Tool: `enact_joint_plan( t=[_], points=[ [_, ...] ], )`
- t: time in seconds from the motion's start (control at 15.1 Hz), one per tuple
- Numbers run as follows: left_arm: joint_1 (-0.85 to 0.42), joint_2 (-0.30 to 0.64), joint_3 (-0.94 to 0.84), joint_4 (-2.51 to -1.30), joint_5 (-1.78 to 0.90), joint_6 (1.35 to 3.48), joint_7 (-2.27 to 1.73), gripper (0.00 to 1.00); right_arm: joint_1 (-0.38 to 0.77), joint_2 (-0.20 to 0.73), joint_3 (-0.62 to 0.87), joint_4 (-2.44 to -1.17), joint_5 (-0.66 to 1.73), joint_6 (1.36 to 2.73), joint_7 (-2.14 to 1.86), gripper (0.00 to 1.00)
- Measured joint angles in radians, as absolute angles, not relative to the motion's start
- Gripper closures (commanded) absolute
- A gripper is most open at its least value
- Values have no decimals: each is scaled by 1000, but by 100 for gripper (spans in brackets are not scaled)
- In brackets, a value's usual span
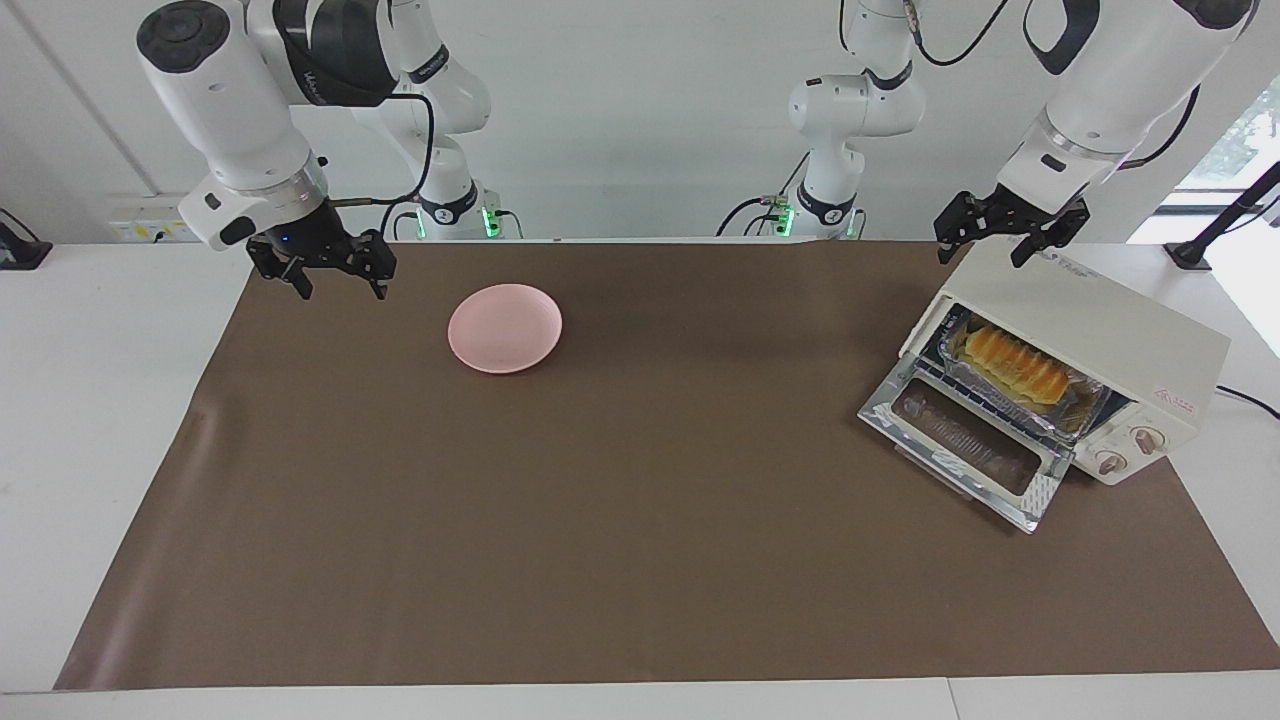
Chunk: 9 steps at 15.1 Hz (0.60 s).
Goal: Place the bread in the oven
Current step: 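Release the tray and draw the left gripper back from the oven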
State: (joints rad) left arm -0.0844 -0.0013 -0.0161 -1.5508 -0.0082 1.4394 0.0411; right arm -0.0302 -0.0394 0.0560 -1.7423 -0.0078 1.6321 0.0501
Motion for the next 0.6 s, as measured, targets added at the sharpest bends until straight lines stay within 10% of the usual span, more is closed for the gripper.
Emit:
enact_joint_plan(
  t=[0.6],
  points=[
    [-84, 3, -18, -1591, -8, 1443, 41, 0, -30, -39, 56, -1742, -8, 1632, 50, 0]
  ],
)
